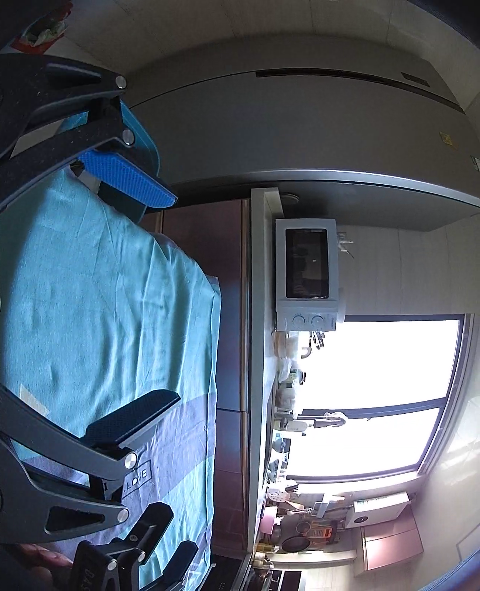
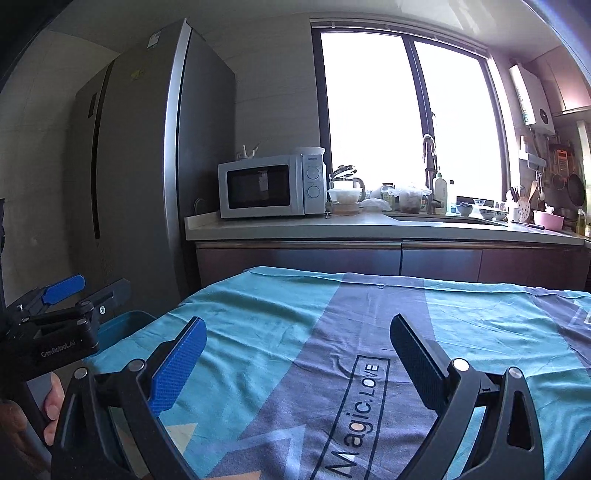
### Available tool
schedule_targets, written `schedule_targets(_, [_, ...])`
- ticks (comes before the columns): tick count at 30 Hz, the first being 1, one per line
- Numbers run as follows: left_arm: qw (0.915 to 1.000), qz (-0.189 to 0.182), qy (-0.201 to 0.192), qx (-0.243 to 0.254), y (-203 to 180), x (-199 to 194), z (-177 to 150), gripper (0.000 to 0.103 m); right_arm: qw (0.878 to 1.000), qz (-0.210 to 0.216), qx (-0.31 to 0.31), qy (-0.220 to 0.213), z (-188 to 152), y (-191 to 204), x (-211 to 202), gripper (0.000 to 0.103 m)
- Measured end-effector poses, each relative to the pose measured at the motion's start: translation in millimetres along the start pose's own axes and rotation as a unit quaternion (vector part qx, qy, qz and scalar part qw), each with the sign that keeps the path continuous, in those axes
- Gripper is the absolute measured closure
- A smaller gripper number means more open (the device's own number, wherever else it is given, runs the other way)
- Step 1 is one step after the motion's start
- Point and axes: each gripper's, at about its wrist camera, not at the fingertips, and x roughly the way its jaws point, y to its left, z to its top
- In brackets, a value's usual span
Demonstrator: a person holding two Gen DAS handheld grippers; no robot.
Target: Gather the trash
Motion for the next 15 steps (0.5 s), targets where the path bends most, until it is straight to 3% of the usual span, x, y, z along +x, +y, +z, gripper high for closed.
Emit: schedule_targets(15, [0.9998, 0.004, -0.019, 0.007, -9, -11, -1, 0.006, 1.000, -0.008, 0.017, -0.011, 1, -12, -7, 0.007])
